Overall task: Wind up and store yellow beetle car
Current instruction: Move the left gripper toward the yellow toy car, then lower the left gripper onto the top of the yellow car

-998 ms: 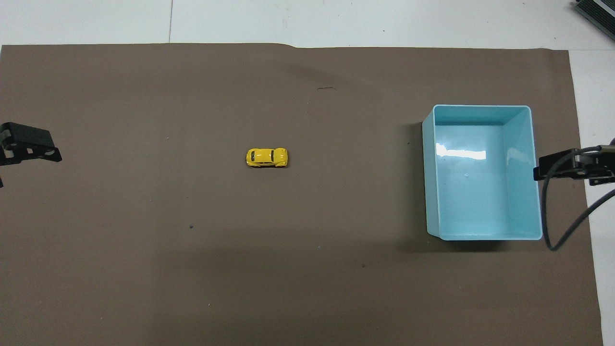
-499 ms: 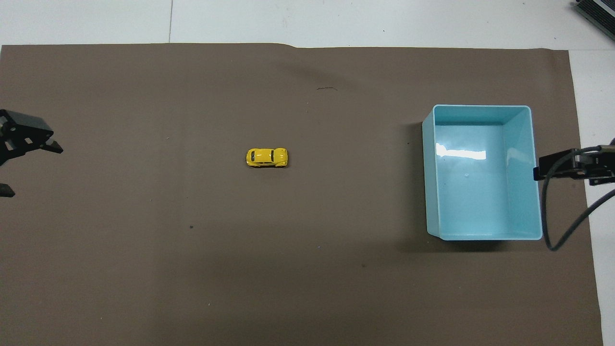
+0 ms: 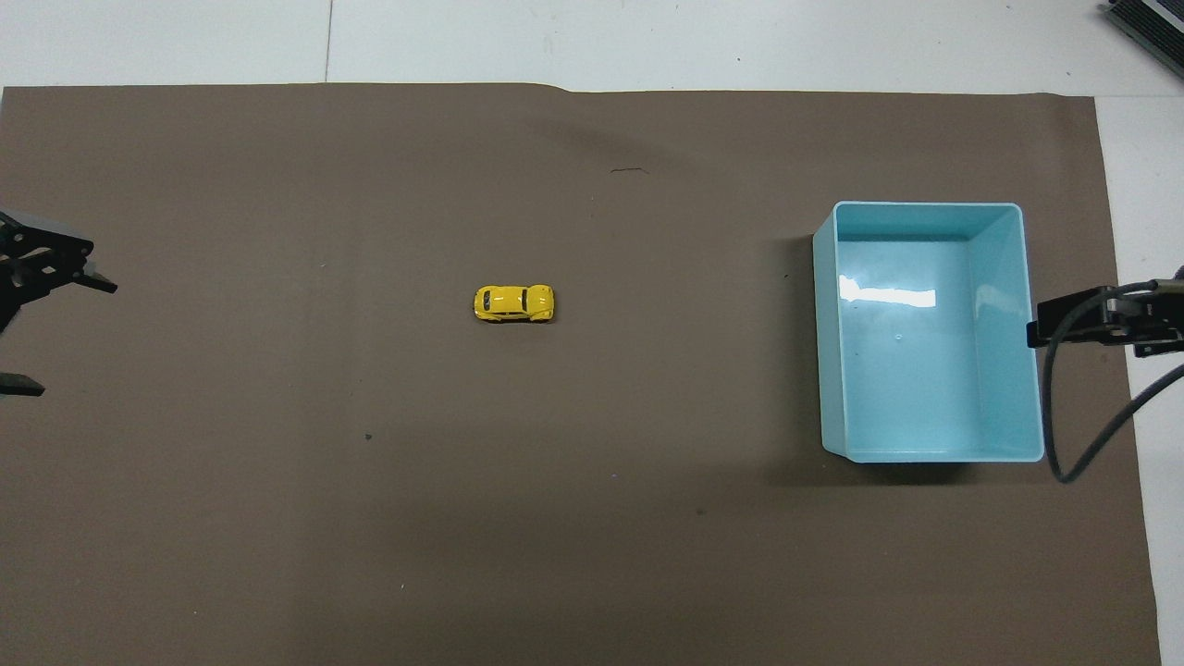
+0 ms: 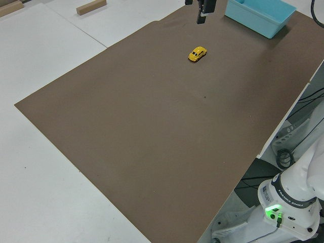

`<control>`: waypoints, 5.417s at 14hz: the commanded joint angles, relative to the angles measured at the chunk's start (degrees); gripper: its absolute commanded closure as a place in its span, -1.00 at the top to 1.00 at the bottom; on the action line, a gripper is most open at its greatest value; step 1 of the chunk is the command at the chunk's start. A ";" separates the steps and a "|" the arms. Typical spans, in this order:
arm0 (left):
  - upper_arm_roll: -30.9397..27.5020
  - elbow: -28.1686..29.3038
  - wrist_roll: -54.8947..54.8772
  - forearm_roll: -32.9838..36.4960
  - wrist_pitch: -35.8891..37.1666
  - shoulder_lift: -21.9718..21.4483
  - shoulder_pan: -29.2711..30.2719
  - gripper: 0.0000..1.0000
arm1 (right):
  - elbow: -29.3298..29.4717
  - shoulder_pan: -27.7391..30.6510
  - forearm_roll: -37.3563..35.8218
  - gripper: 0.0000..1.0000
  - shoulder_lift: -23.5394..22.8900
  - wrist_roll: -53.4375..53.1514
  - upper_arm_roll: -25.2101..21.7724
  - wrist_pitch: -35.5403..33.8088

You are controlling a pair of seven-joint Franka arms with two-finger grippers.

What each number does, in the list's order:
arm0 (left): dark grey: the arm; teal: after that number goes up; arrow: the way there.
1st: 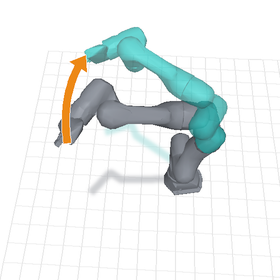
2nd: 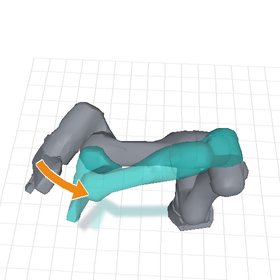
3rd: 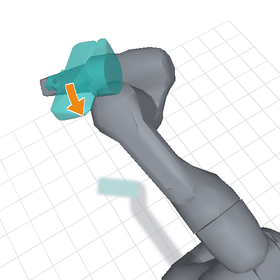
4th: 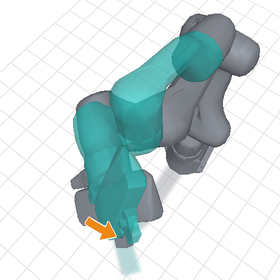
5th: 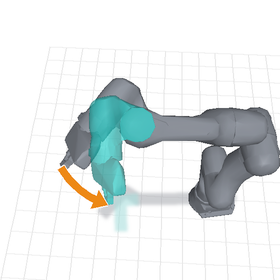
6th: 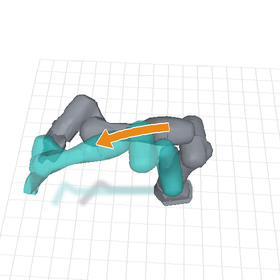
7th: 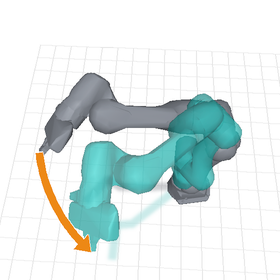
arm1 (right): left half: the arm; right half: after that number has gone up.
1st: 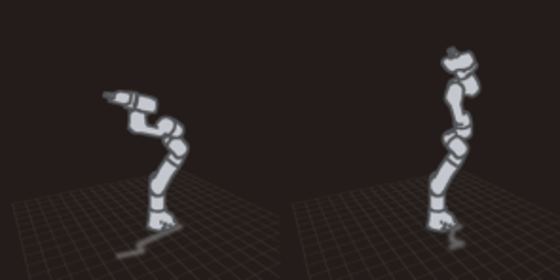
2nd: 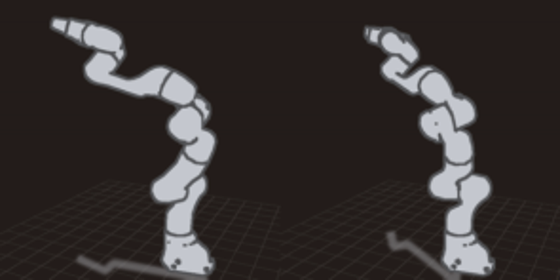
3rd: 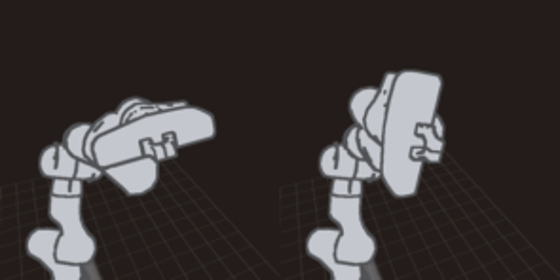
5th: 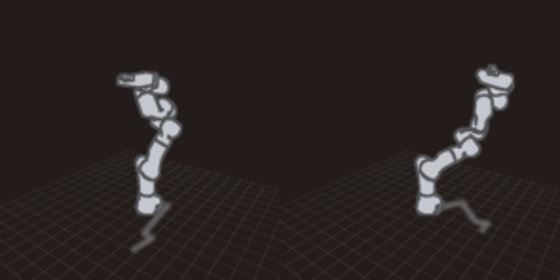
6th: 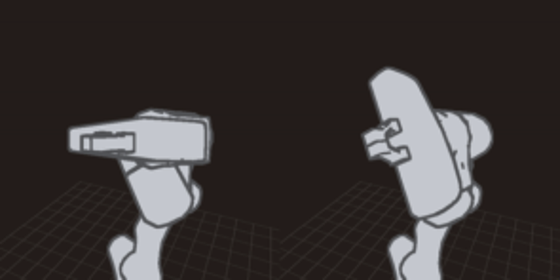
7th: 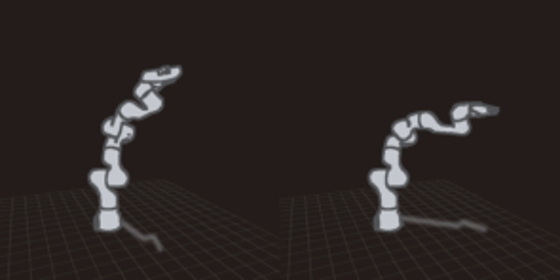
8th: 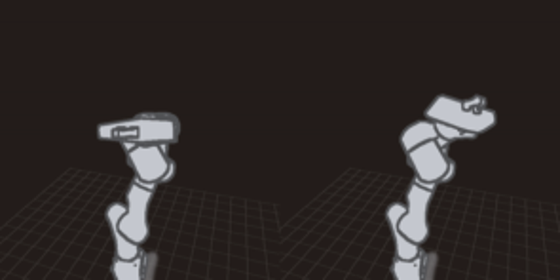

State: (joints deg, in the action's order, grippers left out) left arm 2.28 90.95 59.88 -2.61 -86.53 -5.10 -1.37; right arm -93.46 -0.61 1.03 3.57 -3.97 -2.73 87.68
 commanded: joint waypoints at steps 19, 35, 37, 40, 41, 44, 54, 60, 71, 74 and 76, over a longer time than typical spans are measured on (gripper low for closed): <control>0.18 10.21 28.69 -0.64 -17.78 5.26 -2.50 1.00 | 0.91 -0.27 0.72 1.00 -0.50 -0.51 -0.35 -0.58; 0.00 3.72 61.21 0.15 -32.13 24.85 -19.28 1.00 | 0.91 -0.27 0.72 1.00 -0.50 -0.60 -0.35 -0.58; 0.09 2.83 64.55 0.32 -32.74 25.66 -19.99 1.00 | 0.91 -0.27 0.72 1.00 -0.41 -0.51 -0.35 -0.58; 0.18 2.91 66.06 -0.11 -35.64 25.66 -21.04 1.00 | 0.91 -0.27 0.72 1.00 -0.50 -0.60 -0.35 -0.58; 0.18 2.83 66.24 -0.20 -35.64 26.01 -21.31 1.00 | 0.91 -0.27 0.72 1.00 -0.41 -0.52 -0.44 -0.58; 0.18 2.47 67.47 -0.37 -36.17 27.86 -23.15 1.00 | 0.91 -0.27 0.72 1.00 -0.50 -0.51 -0.35 -0.58; 0.18 -1.14 70.37 -0.03 -37.84 36.38 -25.96 1.00 | 0.91 -0.27 0.72 1.00 -0.50 -0.51 -0.35 -0.58; 0.18 2.12 70.20 -0.11 -38.72 35.77 -27.11 1.00 | 0.91 -0.27 0.72 1.00 -0.41 -0.51 -0.35 -0.58; 0.27 3.61 65.01 -0.11 -39.42 35.33 -26.49 -1.00 | 0.91 -0.27 0.72 1.00 -0.41 -0.60 -0.35 -0.58; 0.18 7.74 64.48 -0.11 -42.23 33.93 -25.18 -1.00 | 0.91 -0.27 0.72 1.00 -0.41 -0.51 -0.35 -0.58; 0.18 8.97 62.83 -0.11 -42.23 33.49 -23.51 -1.00 | 0.91 -0.27 0.72 1.00 -0.41 -0.51 -0.35 -0.58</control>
State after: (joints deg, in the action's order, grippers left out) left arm 2.86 95.16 125.46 -2.63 -125.89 29.24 -26.60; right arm -93.45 -0.61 1.03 3.56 -3.97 -2.73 87.68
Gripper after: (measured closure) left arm 0.551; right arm 0.000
